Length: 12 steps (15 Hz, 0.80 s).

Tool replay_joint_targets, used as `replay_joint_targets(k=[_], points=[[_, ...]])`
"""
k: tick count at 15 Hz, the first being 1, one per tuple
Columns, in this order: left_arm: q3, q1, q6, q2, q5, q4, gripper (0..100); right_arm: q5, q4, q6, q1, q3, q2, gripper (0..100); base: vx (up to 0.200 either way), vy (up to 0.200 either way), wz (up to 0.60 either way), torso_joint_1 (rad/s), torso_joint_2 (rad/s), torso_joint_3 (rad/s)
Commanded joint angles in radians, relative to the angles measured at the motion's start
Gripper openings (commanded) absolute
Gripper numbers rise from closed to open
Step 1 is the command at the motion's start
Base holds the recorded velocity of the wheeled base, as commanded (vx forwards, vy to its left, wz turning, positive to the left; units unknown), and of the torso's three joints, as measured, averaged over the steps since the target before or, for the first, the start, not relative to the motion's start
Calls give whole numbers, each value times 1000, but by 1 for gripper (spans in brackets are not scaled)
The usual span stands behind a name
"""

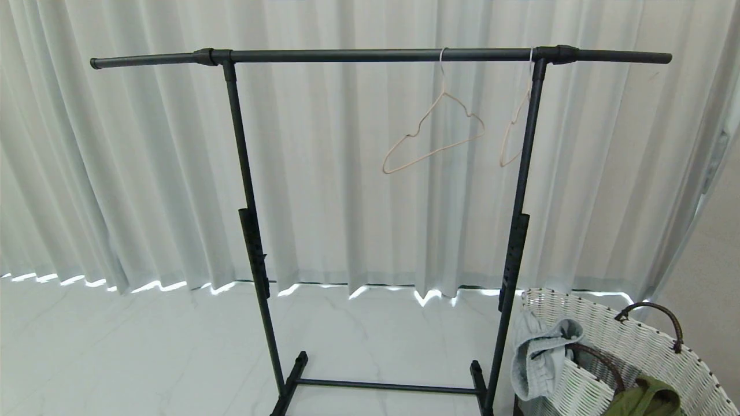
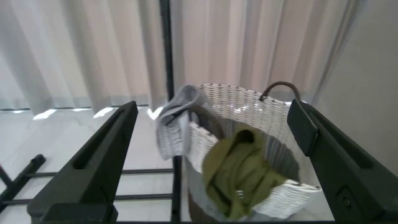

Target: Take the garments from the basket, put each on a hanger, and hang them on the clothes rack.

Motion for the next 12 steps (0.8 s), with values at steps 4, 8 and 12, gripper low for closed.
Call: replay_joint_targets(k=[4, 8, 12], points=[[0, 0, -24, 0, 6, 0, 100, 0, 0, 0, 0, 0, 0, 100, 0, 0, 0, 0, 0, 0], [0, 0, -24, 0, 6, 0, 100, 0, 0, -3, 2, 0, 0, 100, 0, 0, 0, 0, 0, 0], [0, 0, -24, 0, 6, 0, 100, 0, -1, 0, 0, 0, 0, 100, 0, 0, 0, 0, 0, 0]])
